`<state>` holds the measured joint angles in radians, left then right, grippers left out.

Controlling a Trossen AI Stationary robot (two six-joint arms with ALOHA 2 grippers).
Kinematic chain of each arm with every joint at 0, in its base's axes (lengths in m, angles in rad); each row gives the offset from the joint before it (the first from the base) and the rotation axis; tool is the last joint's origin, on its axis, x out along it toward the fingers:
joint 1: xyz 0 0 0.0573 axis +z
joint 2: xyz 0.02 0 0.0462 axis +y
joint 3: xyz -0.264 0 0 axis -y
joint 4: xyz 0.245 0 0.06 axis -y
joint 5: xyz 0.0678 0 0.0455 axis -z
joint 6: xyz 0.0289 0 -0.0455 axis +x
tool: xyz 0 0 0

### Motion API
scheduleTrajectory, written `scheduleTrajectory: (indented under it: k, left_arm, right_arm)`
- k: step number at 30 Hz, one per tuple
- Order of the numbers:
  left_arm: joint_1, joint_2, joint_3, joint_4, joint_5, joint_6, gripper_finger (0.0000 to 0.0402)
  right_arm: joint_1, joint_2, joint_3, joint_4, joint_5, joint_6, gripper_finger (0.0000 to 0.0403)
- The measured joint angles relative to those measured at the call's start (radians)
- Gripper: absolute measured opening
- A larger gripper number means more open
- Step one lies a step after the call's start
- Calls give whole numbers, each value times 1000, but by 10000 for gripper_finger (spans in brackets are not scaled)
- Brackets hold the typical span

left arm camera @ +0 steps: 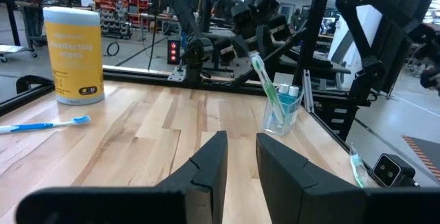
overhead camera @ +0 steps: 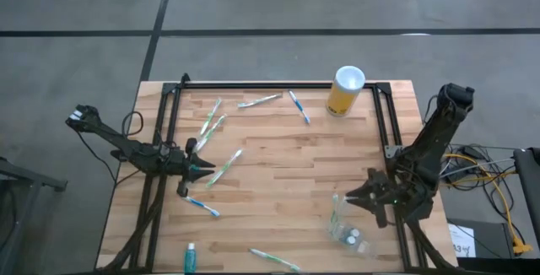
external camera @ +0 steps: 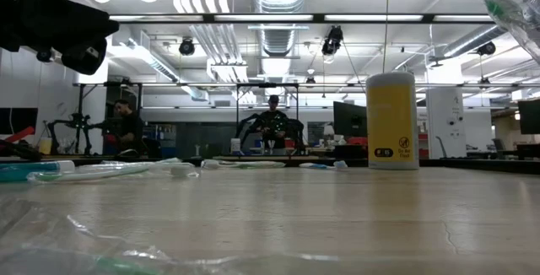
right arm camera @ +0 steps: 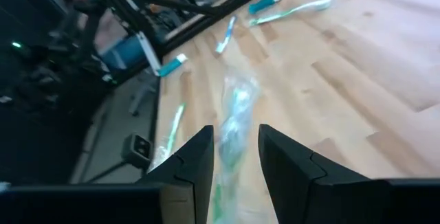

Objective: Pick & Place toothbrushing station
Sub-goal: Put the top blue toothbrush into the transparent organizer

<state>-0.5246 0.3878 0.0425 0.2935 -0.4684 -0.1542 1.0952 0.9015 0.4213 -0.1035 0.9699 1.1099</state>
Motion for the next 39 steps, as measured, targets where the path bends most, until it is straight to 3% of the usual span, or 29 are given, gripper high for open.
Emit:
scheduleTrajectory:
  k: [6, 17, 26, 33, 39]
  left_arm:
    - [0, 0, 0, 0, 0, 0, 83]
    - [0, 0, 0, 0, 0, 0, 83]
    - [0, 0, 0, 0, 0, 0, 83]
    - [0, 0, 0, 0, 0, 0, 83]
    - [0, 0, 0, 0, 0, 0, 83]
  right_arm:
    - [-9, -46, 167, -361, 29, 111, 112]
    - [-159, -96, 415, -740, 59, 292, 112]
    - [-382, -75, 520, -761, -74, 100, 112]
    - [-591, -18, 572, -760, -253, -25, 112]
    - [-777, 28, 576, -743, -419, -37, 112]
